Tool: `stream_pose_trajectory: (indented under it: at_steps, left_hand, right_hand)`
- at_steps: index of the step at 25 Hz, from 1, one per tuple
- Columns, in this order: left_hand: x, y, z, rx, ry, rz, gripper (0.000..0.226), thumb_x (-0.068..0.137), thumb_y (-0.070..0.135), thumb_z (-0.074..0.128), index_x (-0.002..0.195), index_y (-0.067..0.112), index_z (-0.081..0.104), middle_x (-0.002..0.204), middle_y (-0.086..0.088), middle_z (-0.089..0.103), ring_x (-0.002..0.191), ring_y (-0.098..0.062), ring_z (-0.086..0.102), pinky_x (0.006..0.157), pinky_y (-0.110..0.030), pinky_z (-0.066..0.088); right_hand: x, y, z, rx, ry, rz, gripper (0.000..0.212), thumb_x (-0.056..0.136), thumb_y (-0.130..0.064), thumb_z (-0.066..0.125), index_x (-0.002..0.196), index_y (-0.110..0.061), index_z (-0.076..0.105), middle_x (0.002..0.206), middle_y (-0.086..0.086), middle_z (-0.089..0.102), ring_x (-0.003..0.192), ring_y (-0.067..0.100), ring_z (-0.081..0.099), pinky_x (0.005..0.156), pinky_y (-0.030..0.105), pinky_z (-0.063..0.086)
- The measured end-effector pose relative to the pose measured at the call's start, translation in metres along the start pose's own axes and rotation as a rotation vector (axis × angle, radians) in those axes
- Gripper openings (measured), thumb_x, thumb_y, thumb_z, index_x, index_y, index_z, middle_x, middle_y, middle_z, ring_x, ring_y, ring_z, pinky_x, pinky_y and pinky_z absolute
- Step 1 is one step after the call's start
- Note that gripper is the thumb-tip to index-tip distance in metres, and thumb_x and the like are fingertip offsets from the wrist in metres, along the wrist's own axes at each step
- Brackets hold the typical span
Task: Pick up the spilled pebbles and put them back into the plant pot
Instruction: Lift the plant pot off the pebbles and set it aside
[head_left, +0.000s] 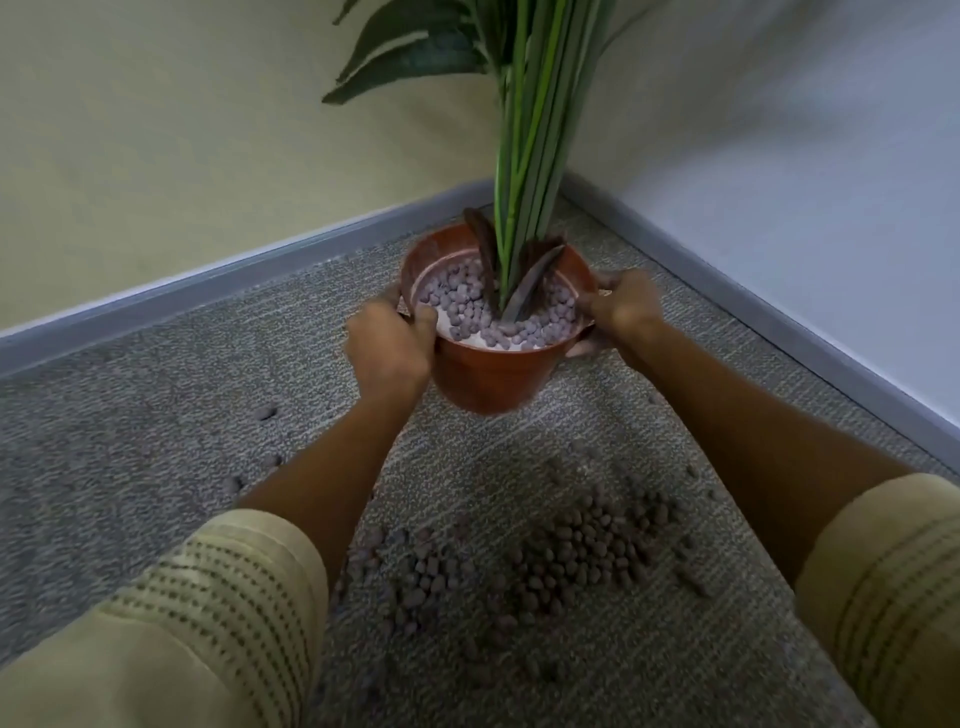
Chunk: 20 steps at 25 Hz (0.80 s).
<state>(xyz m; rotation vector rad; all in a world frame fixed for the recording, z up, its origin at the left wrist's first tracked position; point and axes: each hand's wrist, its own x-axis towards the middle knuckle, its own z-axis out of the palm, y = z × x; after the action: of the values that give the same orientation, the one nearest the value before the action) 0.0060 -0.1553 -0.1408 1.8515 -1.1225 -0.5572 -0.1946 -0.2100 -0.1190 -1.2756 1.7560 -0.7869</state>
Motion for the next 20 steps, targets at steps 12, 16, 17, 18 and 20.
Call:
stream_pose_trajectory:
  at_steps: [12,16,17,18,20]
  left_hand:
    - [-0.019,0.007,-0.012,-0.001,-0.143,0.048,0.04,0.094,0.034,0.046,0.128,0.011,0.049,0.111,-0.016,0.067,0.098,-0.03,0.064,0.082,-0.036,0.05]
    - [-0.02,-0.016,-0.04,0.253,-0.411,0.28,0.058,0.094,0.046,0.04,0.141,0.014,0.031,0.136,-0.02,0.05,0.122,-0.037,0.051,0.1,-0.047,0.042]
    - [-0.019,-0.022,-0.05,0.381,-0.463,0.31,0.06,0.095,0.044,0.038,0.144,0.013,0.025,0.142,-0.023,0.043,0.127,-0.039,0.045,0.103,-0.048,0.038]
    - [-0.022,-0.028,-0.059,0.491,-0.505,0.322,0.062,0.096,0.043,0.037,0.146,0.011,0.02,0.145,-0.025,0.036,0.13,-0.042,0.041,0.105,-0.048,0.036]
    - [-0.027,-0.031,-0.068,0.601,-0.544,0.335,0.063,0.096,0.041,0.037,0.146,0.008,0.018,0.145,-0.029,0.033,0.128,-0.045,0.04,0.104,-0.05,0.037]
  right_hand:
    - [-0.002,-0.006,0.011,-0.03,0.109,0.074,0.012,0.091,-0.006,0.054,0.099,-0.011,0.062,0.095,0.02,0.069,0.06,0.034,0.071,0.05,0.046,0.059]
    - [-0.029,-0.027,0.014,-0.434,-0.102,0.109,0.036,0.092,-0.01,0.055,0.122,0.01,0.048,0.103,0.028,0.062,0.078,0.039,0.069,0.068,0.048,0.059]
    - [-0.043,-0.035,0.015,-0.556,-0.165,0.113,0.041,0.095,-0.015,0.052,0.124,0.012,0.043,0.106,0.032,0.058,0.085,0.043,0.067,0.072,0.05,0.059]
    - [-0.06,-0.041,0.014,-0.676,-0.204,0.11,0.045,0.097,-0.02,0.048,0.126,0.014,0.041,0.11,0.035,0.055,0.09,0.047,0.065,0.075,0.051,0.058]
    - [-0.084,-0.049,0.009,-0.86,-0.235,0.052,0.044,0.099,-0.023,0.042,0.122,0.015,0.044,0.11,0.036,0.058,0.091,0.047,0.065,0.077,0.05,0.057]
